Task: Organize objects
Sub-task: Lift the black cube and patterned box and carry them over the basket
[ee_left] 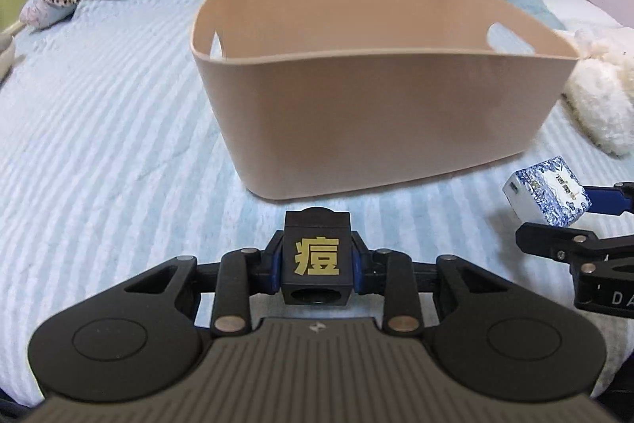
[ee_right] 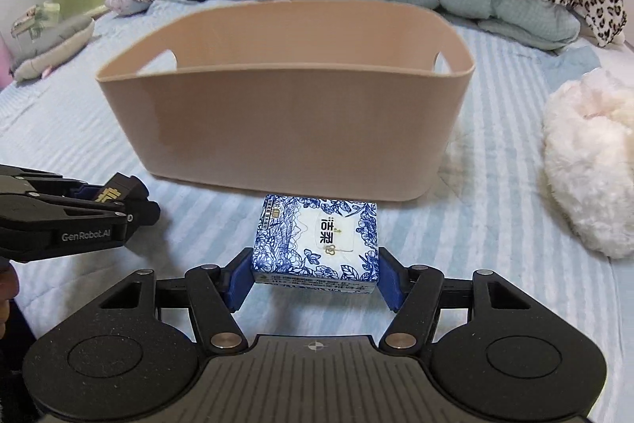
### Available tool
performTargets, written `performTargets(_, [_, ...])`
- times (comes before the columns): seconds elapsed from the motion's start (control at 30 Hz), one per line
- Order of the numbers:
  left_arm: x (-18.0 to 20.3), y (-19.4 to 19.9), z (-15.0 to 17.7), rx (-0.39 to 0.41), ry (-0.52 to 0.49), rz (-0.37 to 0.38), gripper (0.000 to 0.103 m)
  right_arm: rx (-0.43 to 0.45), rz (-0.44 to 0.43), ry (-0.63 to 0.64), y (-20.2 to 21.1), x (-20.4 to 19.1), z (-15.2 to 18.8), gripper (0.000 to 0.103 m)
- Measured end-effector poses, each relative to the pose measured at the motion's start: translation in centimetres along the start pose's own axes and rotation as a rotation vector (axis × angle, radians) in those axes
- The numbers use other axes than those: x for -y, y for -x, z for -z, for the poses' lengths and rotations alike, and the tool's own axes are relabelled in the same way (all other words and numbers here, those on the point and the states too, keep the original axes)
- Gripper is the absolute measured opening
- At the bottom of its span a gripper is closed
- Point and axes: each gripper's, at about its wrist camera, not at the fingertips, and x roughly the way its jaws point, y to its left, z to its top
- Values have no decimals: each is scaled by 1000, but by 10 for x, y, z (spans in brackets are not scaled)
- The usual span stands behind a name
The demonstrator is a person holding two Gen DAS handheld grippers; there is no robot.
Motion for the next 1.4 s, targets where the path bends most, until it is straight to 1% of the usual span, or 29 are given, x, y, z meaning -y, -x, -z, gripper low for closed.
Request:
performTargets(0.23, [4, 41, 0, 67, -24, 29, 34, 59, -14, -11, 31, 1, -1, 60])
performTargets(0.43, [5, 72, -6, 125, -14, 39, 34, 132, -16, -21, 57, 2, -7, 61])
performTargets(0.6, [3, 90, -27, 186, -6, 37, 34, 210, -10, -28, 76, 7, -21, 61])
performTargets(0.73, [2, 100, -49, 240, -14, 28, 34, 283, 1, -31, 90, 13, -39, 61])
performTargets(0.83, [3, 102, -67, 273, -17, 18, 34, 328, 8, -41, 94, 18, -54, 61])
performTargets(0.93, [3, 95, -87, 294, 5, 8, 34, 362, 12, -45, 93, 21, -69, 61])
performTargets(1.03, [3, 84, -106, 297, 20, -7, 34, 388, 27, -22, 88, 21, -83, 61])
performTargets(1.13, [6, 70, -123, 286, 9, -32, 34, 394, 41, 7, 78, 20, -98, 61])
performTargets(1.23, [5, 49, -132, 237, 16, -38, 34, 374, 44, 15, 61, 22, -112, 61])
performTargets(1.4, [4, 8, -141, 130, 11, -65, 34, 331, 60, 21, 28, 24, -132, 61])
